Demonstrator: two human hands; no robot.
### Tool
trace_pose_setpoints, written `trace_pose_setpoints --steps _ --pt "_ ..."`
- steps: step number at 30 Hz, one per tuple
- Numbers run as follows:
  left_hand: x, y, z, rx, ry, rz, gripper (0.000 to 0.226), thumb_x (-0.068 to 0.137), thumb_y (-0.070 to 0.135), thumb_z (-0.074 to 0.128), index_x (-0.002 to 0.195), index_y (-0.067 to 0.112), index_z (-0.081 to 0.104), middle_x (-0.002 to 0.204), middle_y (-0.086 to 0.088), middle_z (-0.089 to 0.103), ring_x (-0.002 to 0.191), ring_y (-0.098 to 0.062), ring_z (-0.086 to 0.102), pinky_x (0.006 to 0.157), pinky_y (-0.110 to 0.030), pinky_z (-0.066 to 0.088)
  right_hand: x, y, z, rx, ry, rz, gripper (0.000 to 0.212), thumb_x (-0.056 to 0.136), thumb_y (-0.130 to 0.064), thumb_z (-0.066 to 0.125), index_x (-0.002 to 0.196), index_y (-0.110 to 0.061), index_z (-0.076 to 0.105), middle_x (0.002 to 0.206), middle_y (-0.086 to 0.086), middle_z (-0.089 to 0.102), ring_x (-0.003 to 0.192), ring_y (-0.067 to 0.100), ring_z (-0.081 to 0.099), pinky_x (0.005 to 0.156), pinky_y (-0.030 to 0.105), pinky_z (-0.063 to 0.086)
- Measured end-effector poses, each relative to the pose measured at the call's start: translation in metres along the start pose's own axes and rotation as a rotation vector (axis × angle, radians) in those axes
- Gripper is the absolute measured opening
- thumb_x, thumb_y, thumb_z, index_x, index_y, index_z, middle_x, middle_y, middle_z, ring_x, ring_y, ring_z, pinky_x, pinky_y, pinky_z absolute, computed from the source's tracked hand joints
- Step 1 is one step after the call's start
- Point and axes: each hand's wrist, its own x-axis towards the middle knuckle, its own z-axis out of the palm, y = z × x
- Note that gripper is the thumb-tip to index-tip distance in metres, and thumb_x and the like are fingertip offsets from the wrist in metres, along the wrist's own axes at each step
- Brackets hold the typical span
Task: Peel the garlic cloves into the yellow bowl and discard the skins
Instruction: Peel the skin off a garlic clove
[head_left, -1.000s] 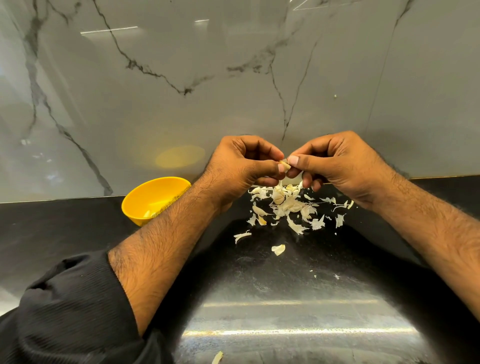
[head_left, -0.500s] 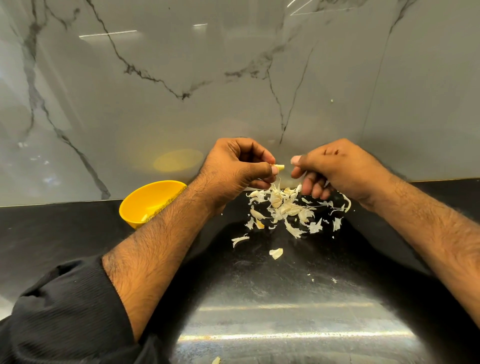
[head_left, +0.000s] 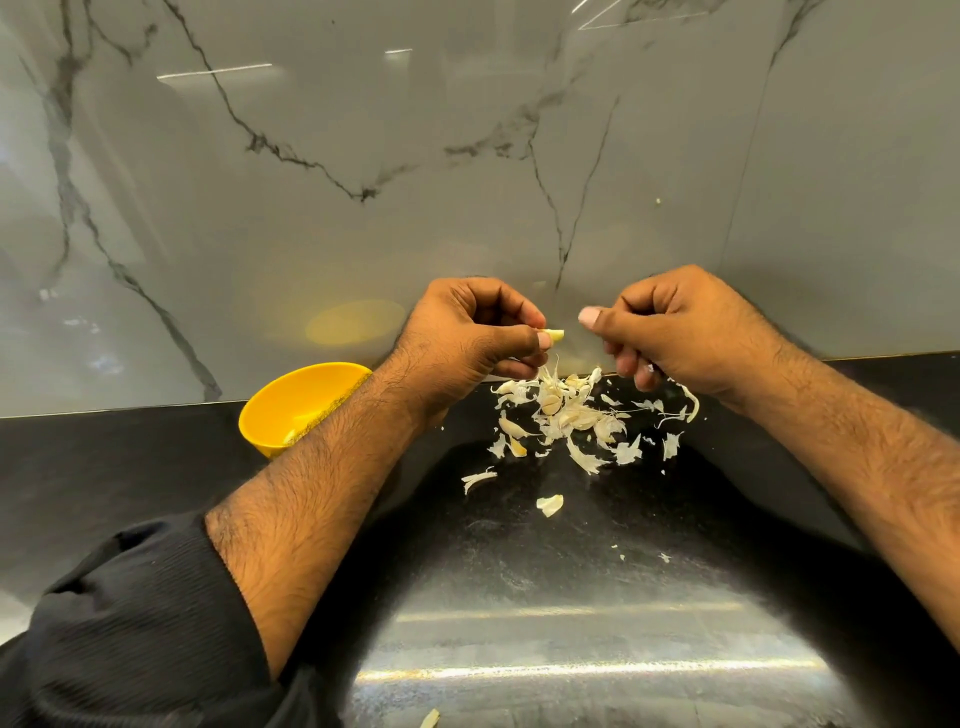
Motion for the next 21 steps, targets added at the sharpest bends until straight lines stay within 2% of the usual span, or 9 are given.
trace_pose_setpoints --steps 1,3,5,6,8,11,17,21 --pt "0.000 0.000 0.000 0.000 0.001 0.000 0.015 0.089 -0.003 0.079 0.102 -0.004 0.072 0.090 -0.020 0.078 0.084 -0.034 0.079 0.079 -0.042 0.068 0.000 0.001 0.001 0.003 -0.006 -0.004 0.031 0.090 -0.038 0.079 0.086 -0.008 0.072 0.073 0.008 0.075 0.055 0.012 0.067 0.057 0.028 0.057" --pt "0.000 -0.001 0.000 -0.004 0.003 -0.003 0.015 0.089 -0.003 0.079 0.102 -0.004 0.072 0.090 -0.020 0.078 0.084 -0.034 0.079 0.079 -0.041 0.068 -0.002 -0.001 0.001 0.041 -0.041 -0.035 0.025 0.084 -0.025 0.086 0.099 -0.013 0.071 0.085 0.007 0.076 0.061 0.012 0.069 0.061 0.032 0.060" --pt "0.000 -0.001 0.000 -0.007 0.000 -0.004 0.016 0.089 -0.003 0.079 0.103 -0.004 0.072 0.090 -0.019 0.079 0.085 -0.033 0.079 0.078 -0.040 0.068 -0.005 -0.002 0.001 0.030 -0.097 -0.075 0.047 0.078 -0.016 0.091 0.117 -0.026 0.067 0.097 0.003 0.076 0.069 0.016 0.072 0.066 0.038 0.065" --pt "0.000 0.000 0.000 -0.009 -0.004 -0.005 0.016 0.089 -0.003 0.078 0.104 -0.004 0.072 0.090 -0.019 0.079 0.085 -0.033 0.079 0.078 -0.039 0.068 -0.006 -0.003 0.002 0.003 -0.107 -0.112 0.049 0.079 -0.017 0.090 0.121 -0.029 0.067 0.098 0.001 0.076 0.072 0.018 0.074 0.068 0.037 0.066" --pt "-0.001 0.001 0.000 -0.025 -0.017 -0.009 0.017 0.090 -0.003 0.078 0.106 -0.005 0.072 0.092 -0.019 0.079 0.086 -0.032 0.080 0.077 -0.038 0.068 -0.010 -0.007 0.006 -0.011 -0.111 -0.196 0.036 0.085 -0.023 0.086 0.118 -0.030 0.073 0.093 -0.002 0.078 0.075 0.019 0.076 0.067 0.034 0.066" --pt "-0.002 0.002 0.001 -0.070 -0.048 -0.020 0.018 0.090 -0.004 0.076 0.107 -0.006 0.071 0.095 -0.021 0.079 0.088 -0.032 0.080 0.078 -0.039 0.068 -0.012 -0.010 0.009 -0.007 -0.054 -0.226 0.019 0.088 -0.029 0.081 0.107 -0.029 0.079 0.084 -0.005 0.078 0.067 0.017 0.074 0.065 0.029 0.065" --pt "-0.002 0.000 -0.001 -0.028 -0.090 -0.001 0.017 0.097 -0.015 0.059 0.103 -0.001 0.068 0.101 -0.024 0.078 0.092 -0.035 0.079 0.081 -0.048 0.067 -0.010 -0.009 0.006 0.043 -0.024 -0.191 0.015 0.088 -0.027 0.081 0.103 -0.023 0.080 0.082 -0.005 0.078 0.065 0.016 0.074 0.066 0.032 0.065" --pt "0.001 -0.002 -0.003 0.088 -0.097 -0.009 0.012 0.100 -0.001 0.064 0.111 0.003 0.063 0.103 -0.017 0.079 0.096 -0.037 0.078 0.077 -0.048 0.066 -0.009 -0.009 0.005 0.047 -0.024 -0.180 0.014 0.087 -0.019 0.083 0.100 -0.021 0.080 0.083 -0.003 0.078 0.065 0.014 0.074 0.067 0.034 0.065"
